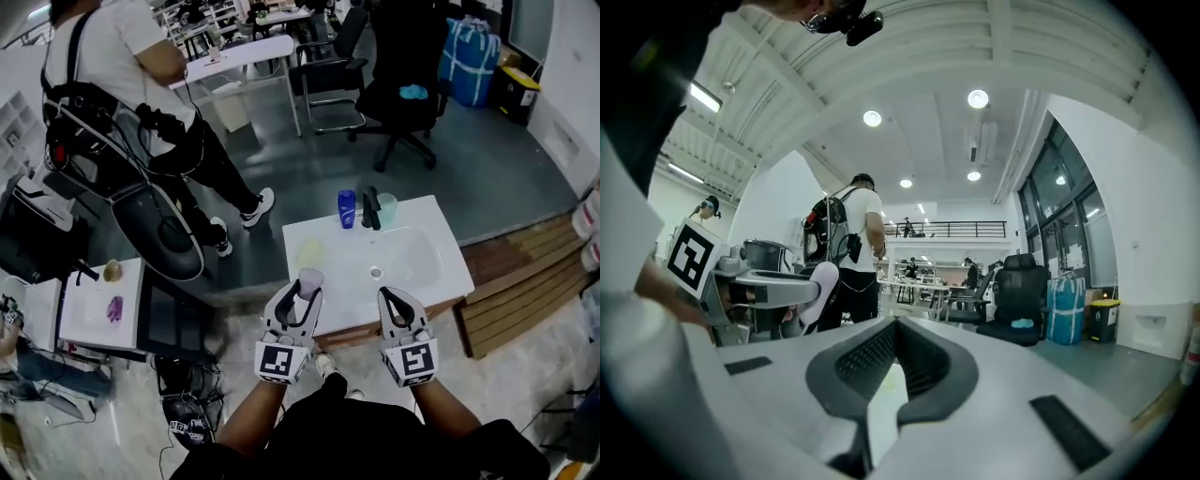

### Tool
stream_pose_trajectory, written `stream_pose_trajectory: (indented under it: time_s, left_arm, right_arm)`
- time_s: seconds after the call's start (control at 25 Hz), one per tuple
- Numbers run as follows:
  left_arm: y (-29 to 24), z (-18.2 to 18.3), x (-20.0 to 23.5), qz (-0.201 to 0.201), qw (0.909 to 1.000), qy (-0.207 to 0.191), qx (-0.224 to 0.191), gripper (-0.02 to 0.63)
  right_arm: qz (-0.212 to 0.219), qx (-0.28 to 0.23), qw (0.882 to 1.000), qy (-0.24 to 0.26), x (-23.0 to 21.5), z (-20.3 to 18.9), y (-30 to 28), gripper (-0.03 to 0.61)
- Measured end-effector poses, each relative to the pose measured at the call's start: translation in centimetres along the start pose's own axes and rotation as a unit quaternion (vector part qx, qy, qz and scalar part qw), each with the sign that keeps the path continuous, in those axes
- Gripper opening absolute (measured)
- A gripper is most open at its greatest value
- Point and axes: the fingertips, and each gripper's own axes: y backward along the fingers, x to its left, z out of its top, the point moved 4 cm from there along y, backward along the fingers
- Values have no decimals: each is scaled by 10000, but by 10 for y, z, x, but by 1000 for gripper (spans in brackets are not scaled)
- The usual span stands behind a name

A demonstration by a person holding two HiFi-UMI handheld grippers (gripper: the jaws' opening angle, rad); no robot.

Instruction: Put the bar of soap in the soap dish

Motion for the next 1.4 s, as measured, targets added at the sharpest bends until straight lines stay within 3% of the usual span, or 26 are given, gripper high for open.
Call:
stream_pose_trajectory:
  time_s: [0.4,0.68,0.84,1.4]
  left_arm:
    - [-52,-30,54,58,9992,256,304,186]
    - [-69,-53,73,-127,9983,252,509,186]
    - [-80,-64,79,-88,9977,247,632,186]
    - [-124,-135,86,297,9888,295,1429,186]
  right_arm:
    - [78,139,9999,-59,-21,0,-85,17]
    - [48,214,9997,53,-27,-7,-115,17]
    - [75,306,9994,-161,-29,-17,-129,17]
    - [667,756,9946,-250,-66,-65,-174,17]
